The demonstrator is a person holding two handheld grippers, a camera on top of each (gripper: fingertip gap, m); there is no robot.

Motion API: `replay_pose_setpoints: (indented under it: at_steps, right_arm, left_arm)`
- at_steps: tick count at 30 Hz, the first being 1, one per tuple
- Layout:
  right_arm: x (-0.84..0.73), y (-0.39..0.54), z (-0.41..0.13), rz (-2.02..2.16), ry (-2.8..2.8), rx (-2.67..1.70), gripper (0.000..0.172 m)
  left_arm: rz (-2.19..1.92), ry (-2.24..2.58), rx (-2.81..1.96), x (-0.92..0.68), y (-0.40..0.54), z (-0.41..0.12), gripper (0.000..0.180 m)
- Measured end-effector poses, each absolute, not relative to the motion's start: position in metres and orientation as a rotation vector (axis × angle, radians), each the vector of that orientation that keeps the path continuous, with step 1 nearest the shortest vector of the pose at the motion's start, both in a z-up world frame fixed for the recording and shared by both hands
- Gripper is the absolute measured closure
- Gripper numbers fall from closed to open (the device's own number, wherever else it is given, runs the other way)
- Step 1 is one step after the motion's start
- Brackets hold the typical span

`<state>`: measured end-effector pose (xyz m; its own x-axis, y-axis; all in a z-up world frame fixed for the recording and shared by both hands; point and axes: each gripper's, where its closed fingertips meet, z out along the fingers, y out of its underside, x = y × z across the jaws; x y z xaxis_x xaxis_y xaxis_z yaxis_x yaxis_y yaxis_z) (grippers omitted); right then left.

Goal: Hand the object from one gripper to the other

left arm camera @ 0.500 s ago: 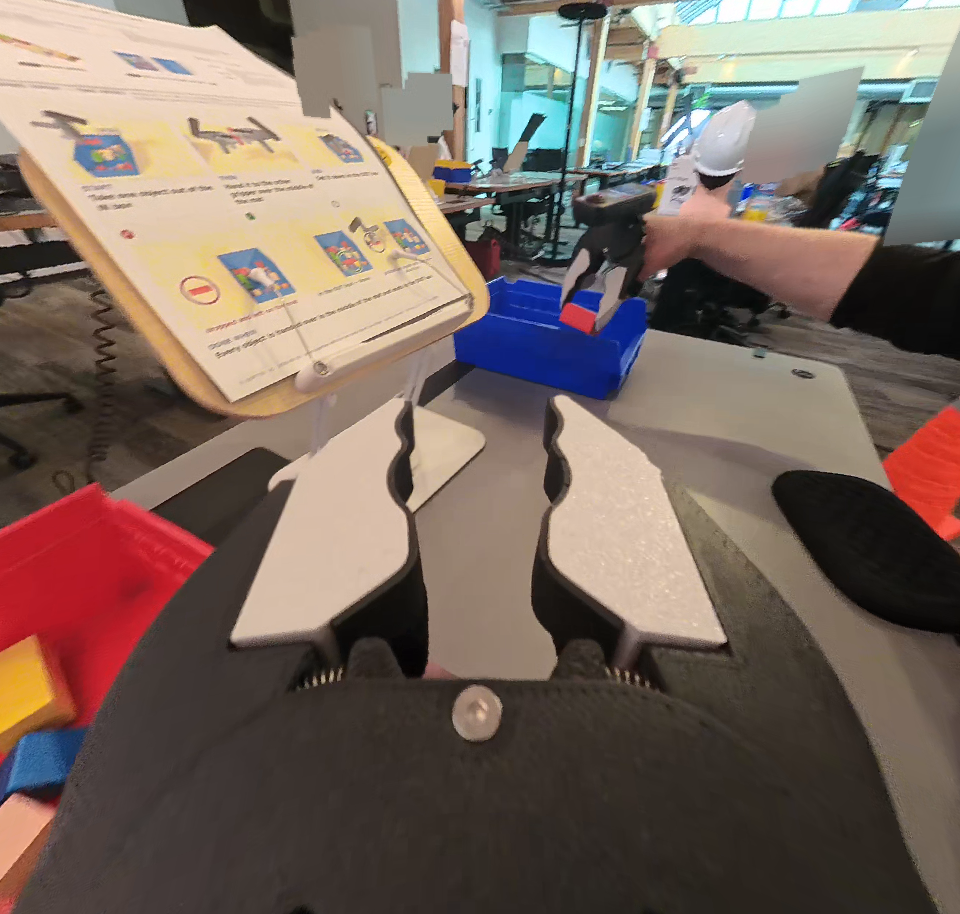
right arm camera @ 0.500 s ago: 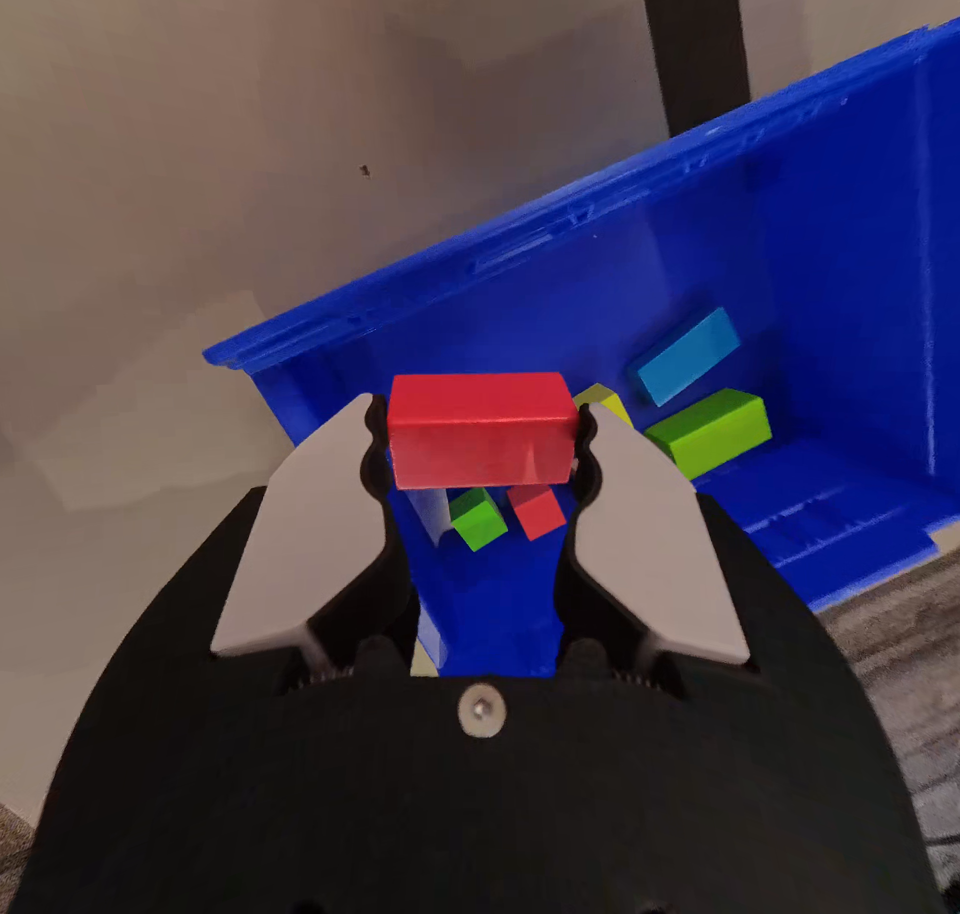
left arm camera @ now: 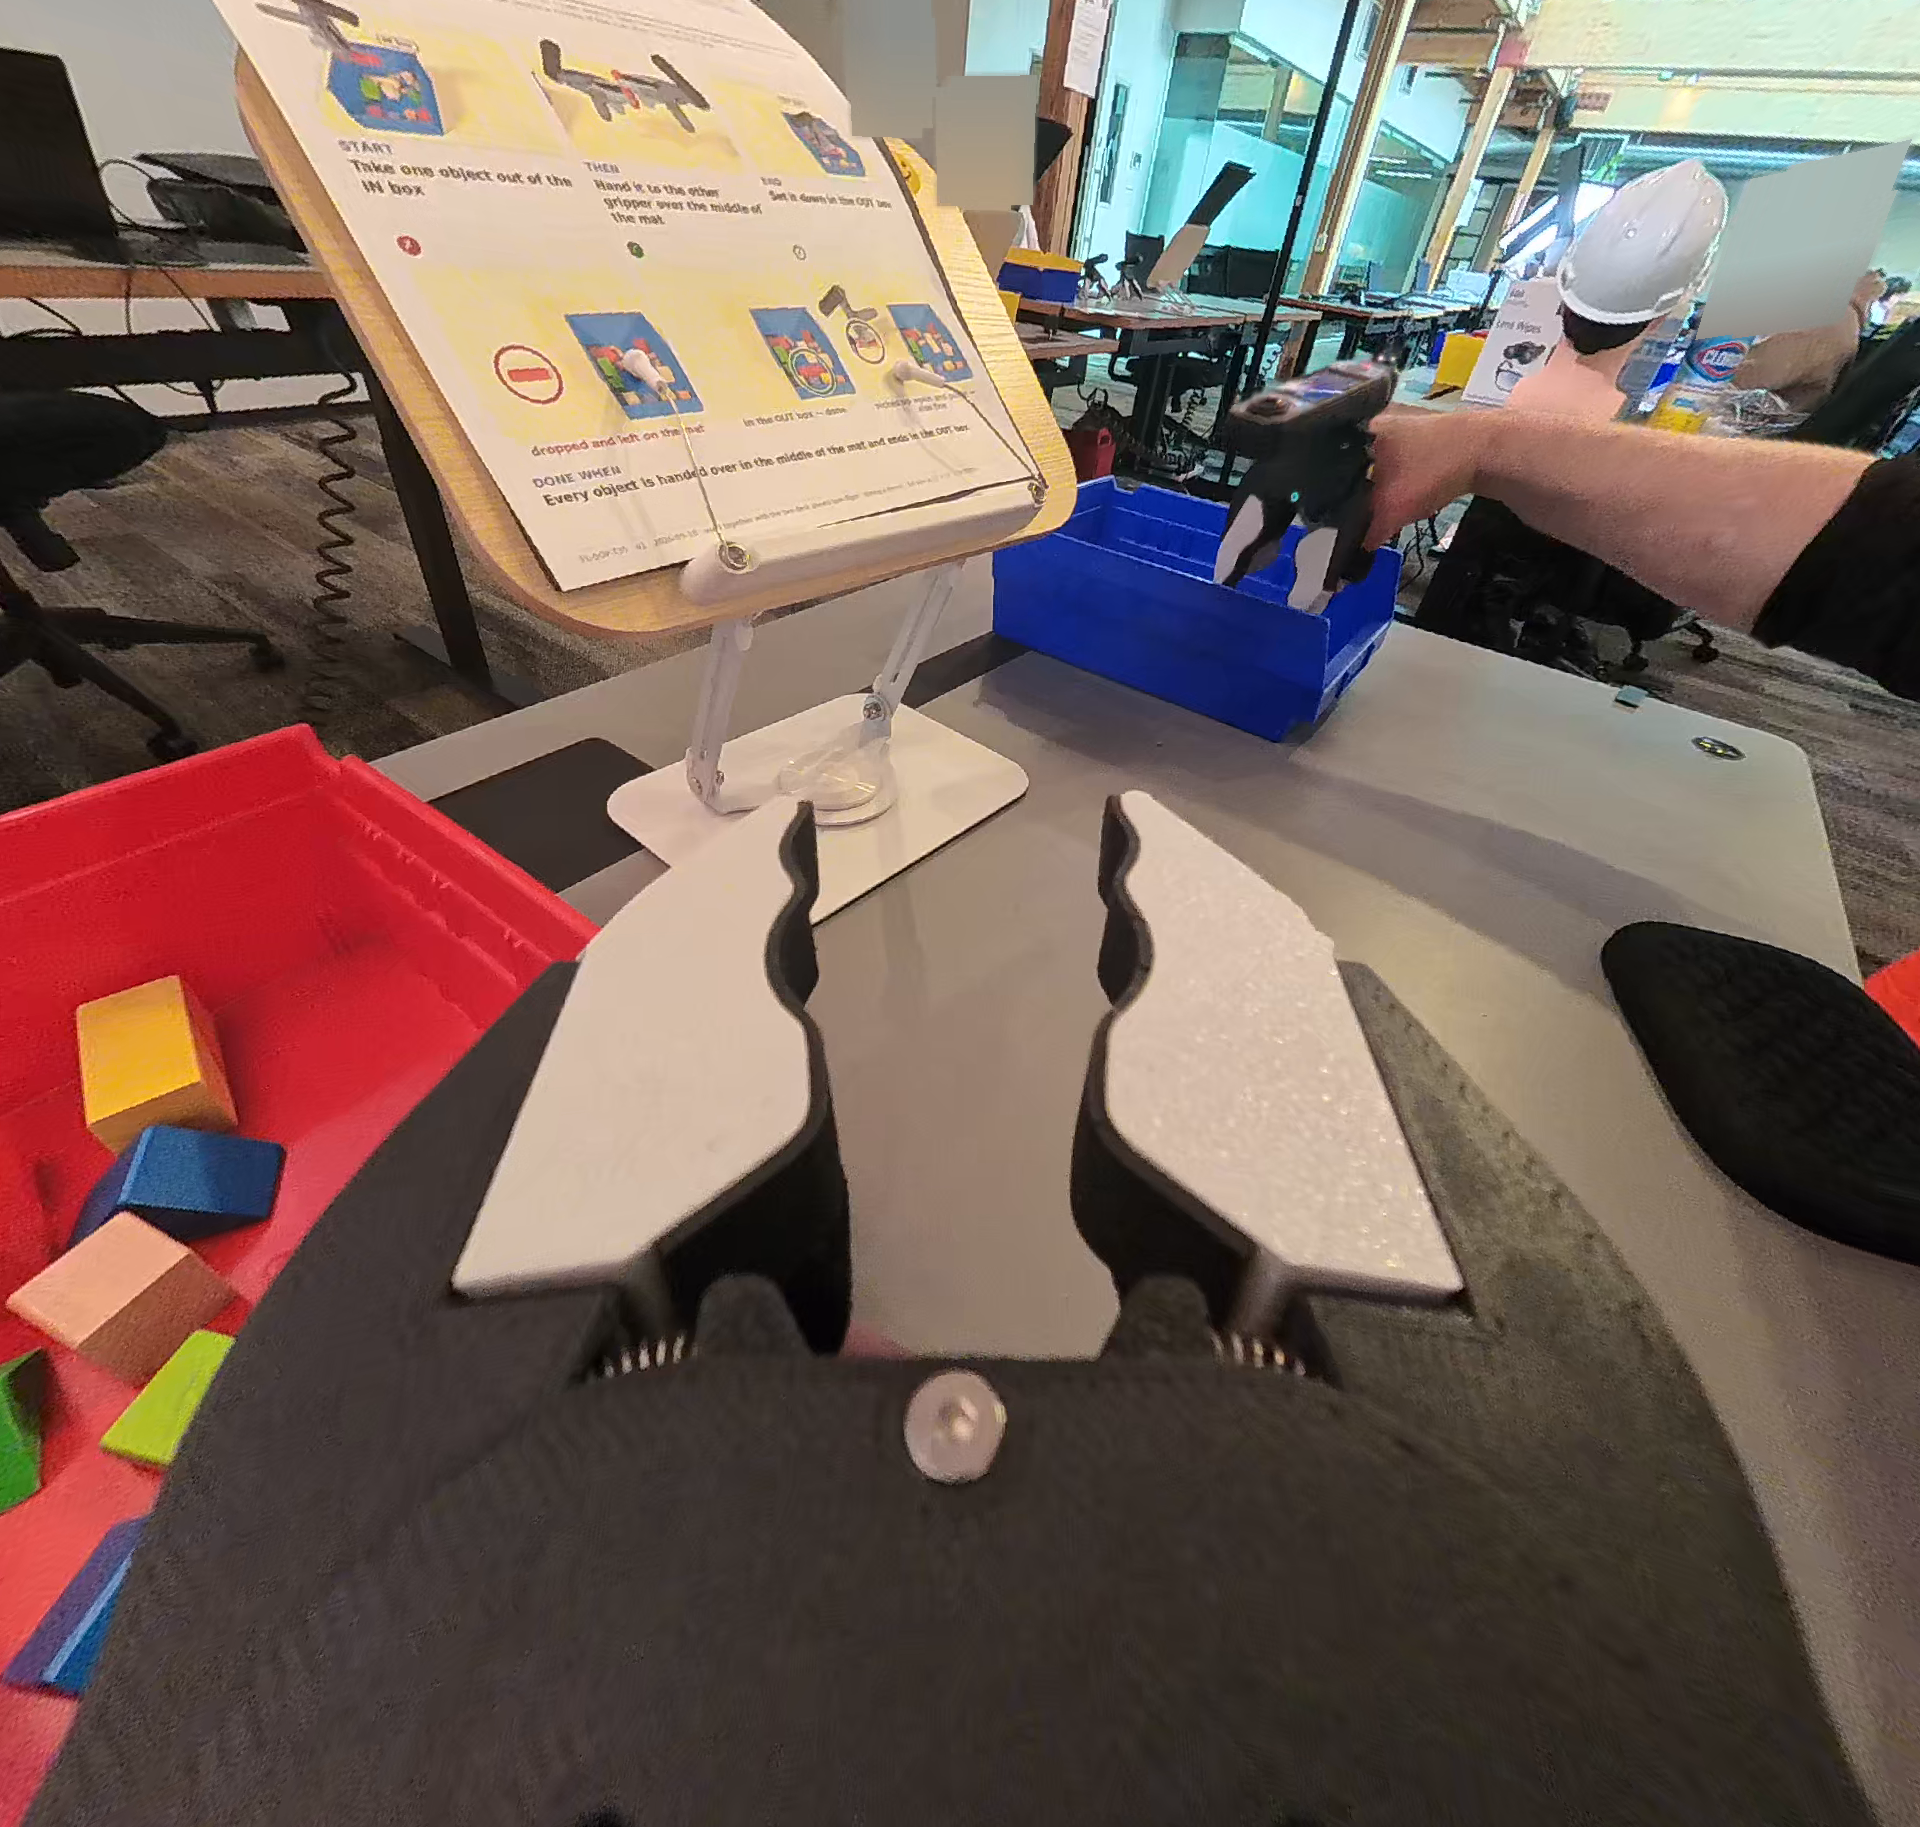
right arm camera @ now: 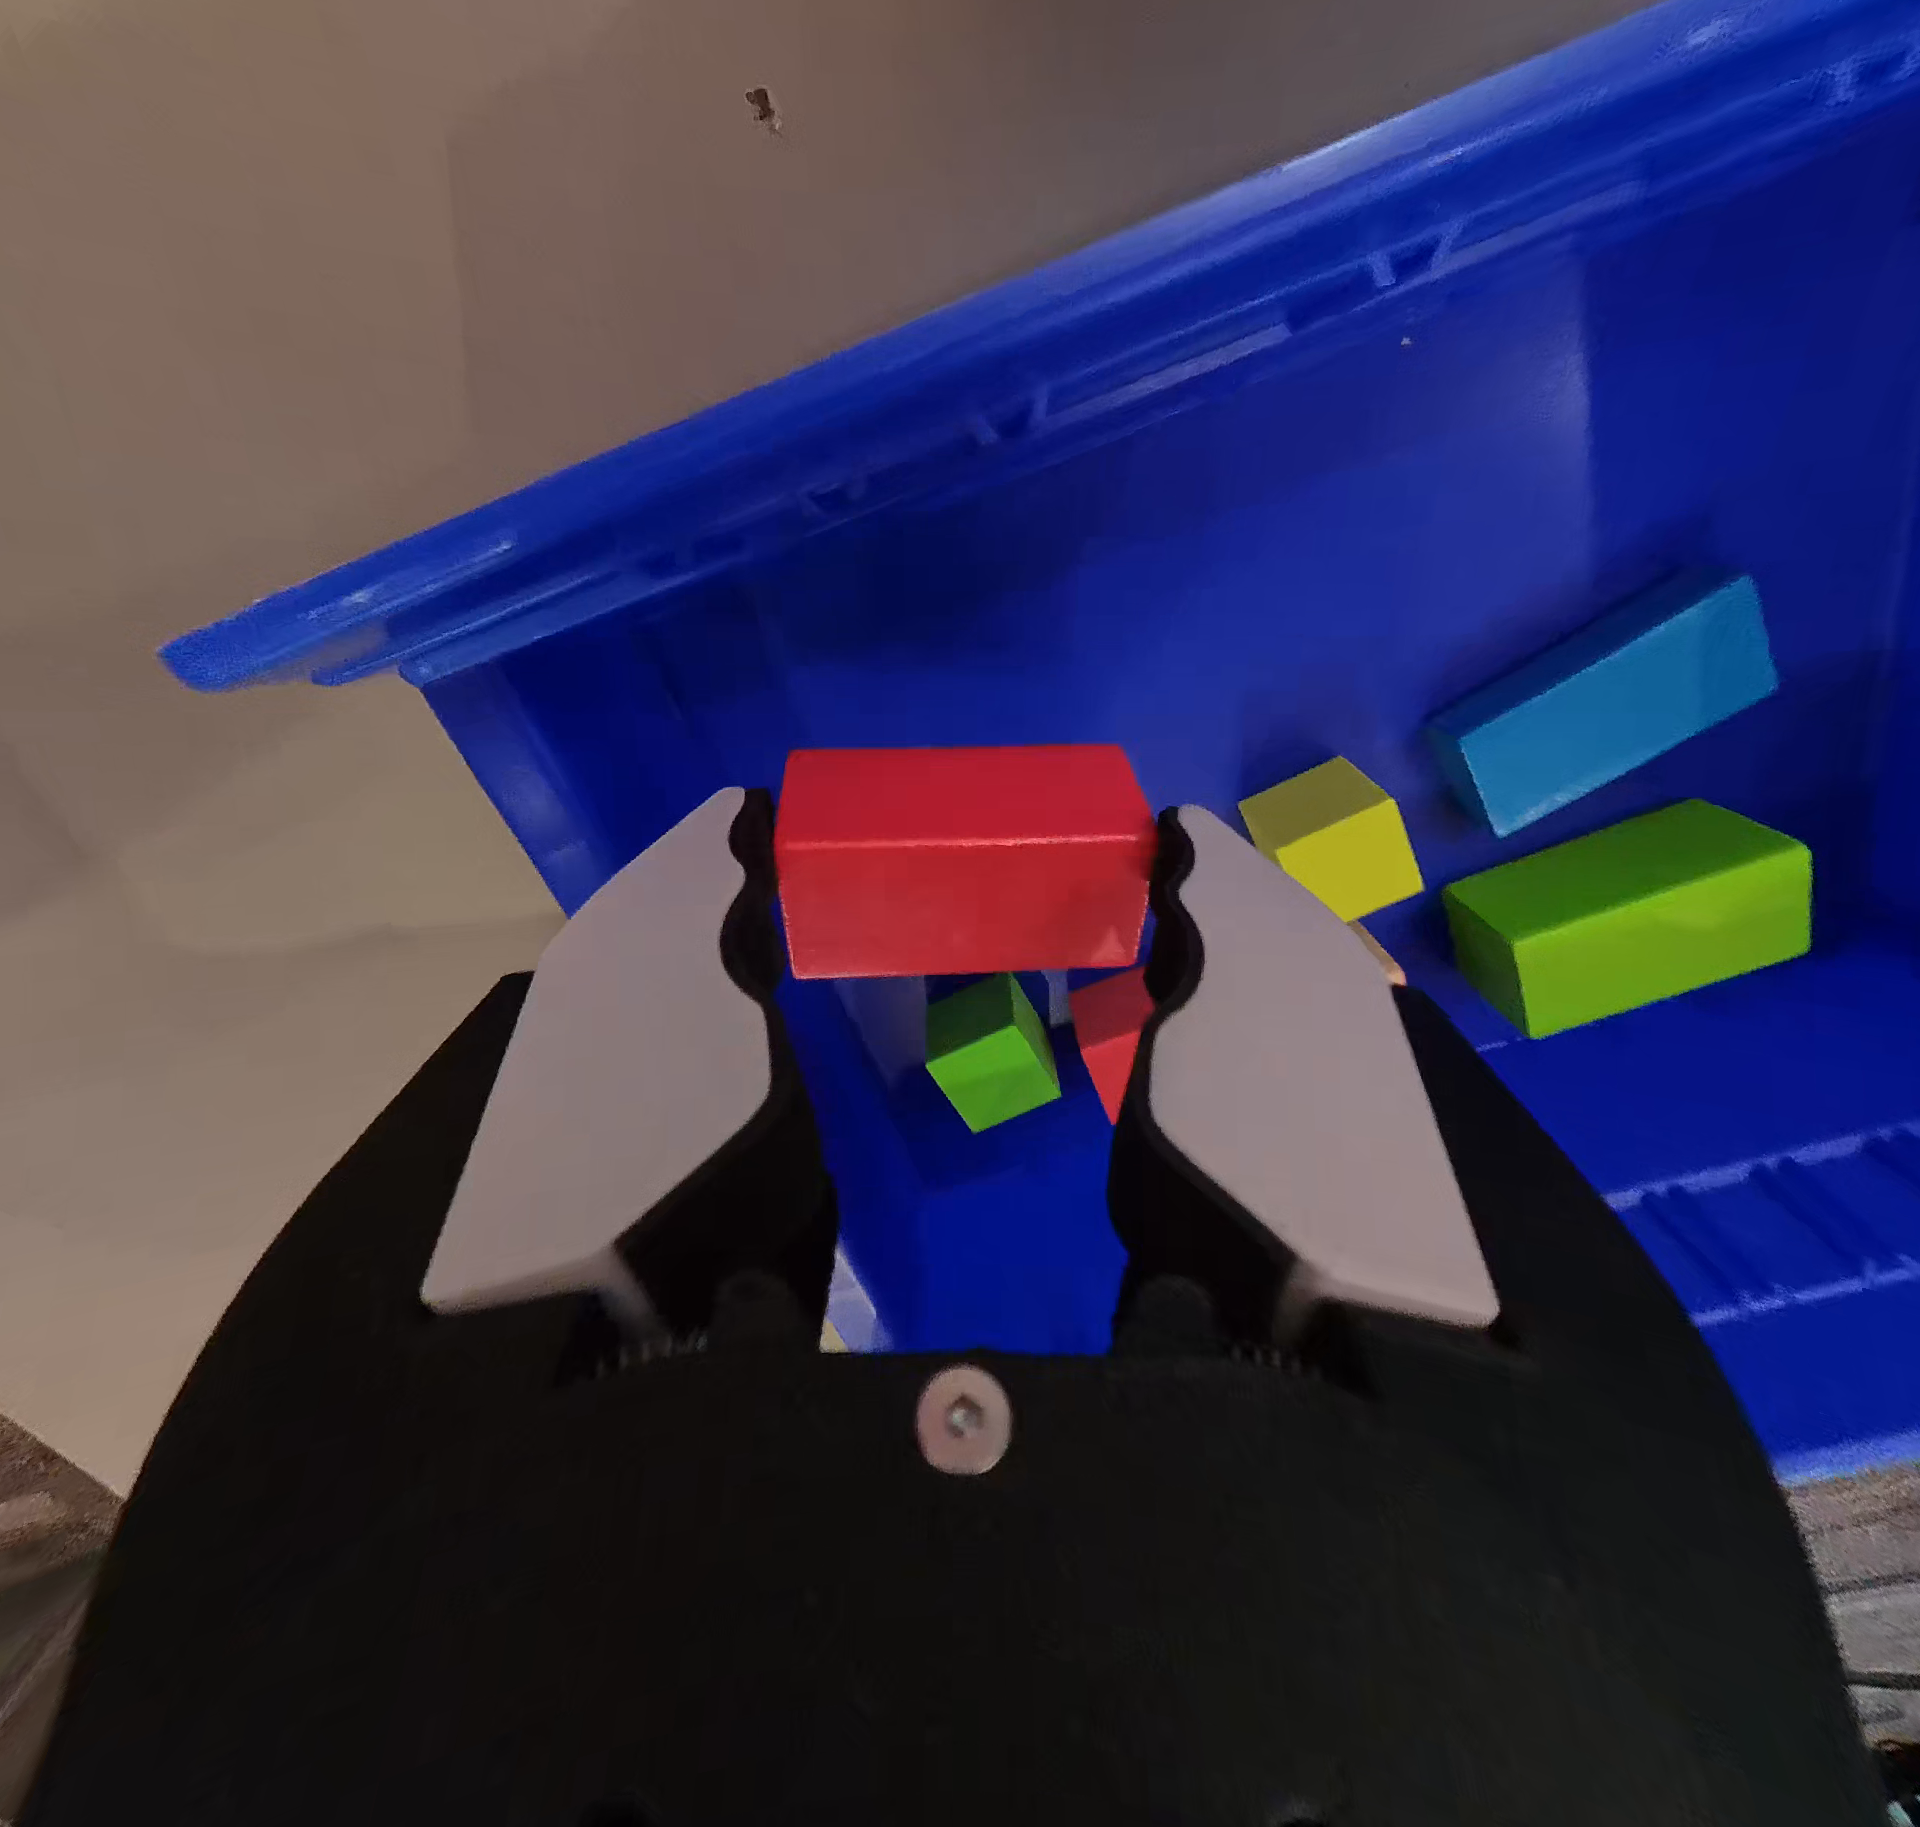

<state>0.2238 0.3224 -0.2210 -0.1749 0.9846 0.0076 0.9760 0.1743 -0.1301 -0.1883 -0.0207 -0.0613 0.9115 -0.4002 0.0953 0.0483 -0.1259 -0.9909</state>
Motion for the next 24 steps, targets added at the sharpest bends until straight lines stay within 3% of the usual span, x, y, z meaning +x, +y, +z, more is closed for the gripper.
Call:
replay_pose_setpoints:
  at_steps: [8,24]
  right_arm:
    - [0.229,0.32,-0.252,0.058,-2.46,-1.992,0.104]
    - [0.245,0.339,-0.254,-0.265,-2.581,-1.902,0.103]
  left_arm:
    - [-0.387,0.269,-1.662,-0.188,-0.018,-0.065,0.128]
    - [-0.387,0.258,-1.672,-0.19,-0.017,-0.074,0.128]
